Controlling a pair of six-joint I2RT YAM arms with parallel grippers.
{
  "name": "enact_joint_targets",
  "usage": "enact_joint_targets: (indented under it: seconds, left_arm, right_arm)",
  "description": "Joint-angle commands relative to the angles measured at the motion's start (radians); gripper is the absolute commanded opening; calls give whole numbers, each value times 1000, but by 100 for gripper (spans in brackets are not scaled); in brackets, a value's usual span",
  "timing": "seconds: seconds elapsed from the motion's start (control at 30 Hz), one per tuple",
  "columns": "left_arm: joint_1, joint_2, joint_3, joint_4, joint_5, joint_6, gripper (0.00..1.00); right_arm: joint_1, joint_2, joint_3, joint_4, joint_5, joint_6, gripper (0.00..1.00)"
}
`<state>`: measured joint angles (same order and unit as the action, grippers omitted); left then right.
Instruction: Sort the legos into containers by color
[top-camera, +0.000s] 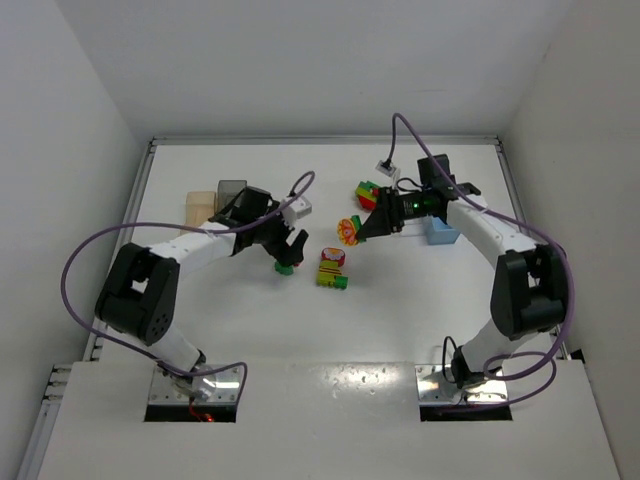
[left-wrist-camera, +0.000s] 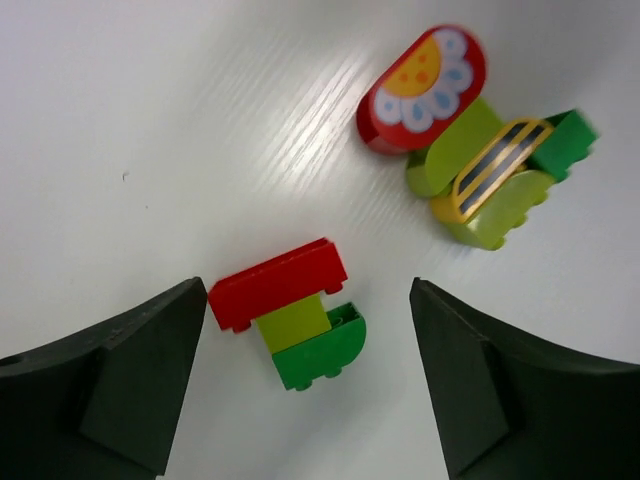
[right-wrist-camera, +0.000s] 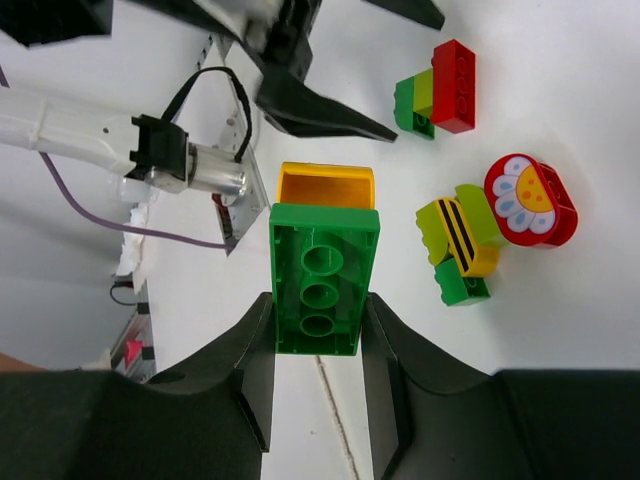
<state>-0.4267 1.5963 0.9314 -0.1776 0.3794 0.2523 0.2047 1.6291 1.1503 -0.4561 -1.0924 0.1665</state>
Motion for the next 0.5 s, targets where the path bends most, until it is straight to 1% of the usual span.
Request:
enact_joint_targets:
  seconds: [0.0,0.03,0.07,0.1,0.13,0.17,0.23,0.33,0.4,0.47]
  left_arm:
    - [51,-44,55,23,266,-91,91]
    - [72,-56,67,23,329,-125,91]
    - [83,-56,67,33,466,-149,91]
    - [83,-56,81,49,519,-192,90]
    - [94,-56,81,93,574,-281,90]
    - [94,-44,93,116,672,-318,90]
    - [85,-33,93,165,719,-396,90]
    - [85,-24,103,188,745,-406,90]
    - [85,-24,103,198,769,-416,90]
    - [85,-24,103,240,791,-462,90]
  right_arm:
    - [-5,-34,-14,28,-47,-38,0]
    - [-5,-34,-23,28,-60,-38,0]
    - [-5,-34,-23,39,-87,-38,0]
    - [-5,-34,-23,60,-101,-19,0]
    - [-5,-25,-23,80,-113,-3,0]
    - [-5,-25,-23,98,-126,14,0]
    - [-5,-11,-23,157,-171,66,0]
    - [5,9,-23,201,-185,106,0]
    - [5,9,-12,201,-195,107,0]
    - [5,20,-3,201,-195,107,0]
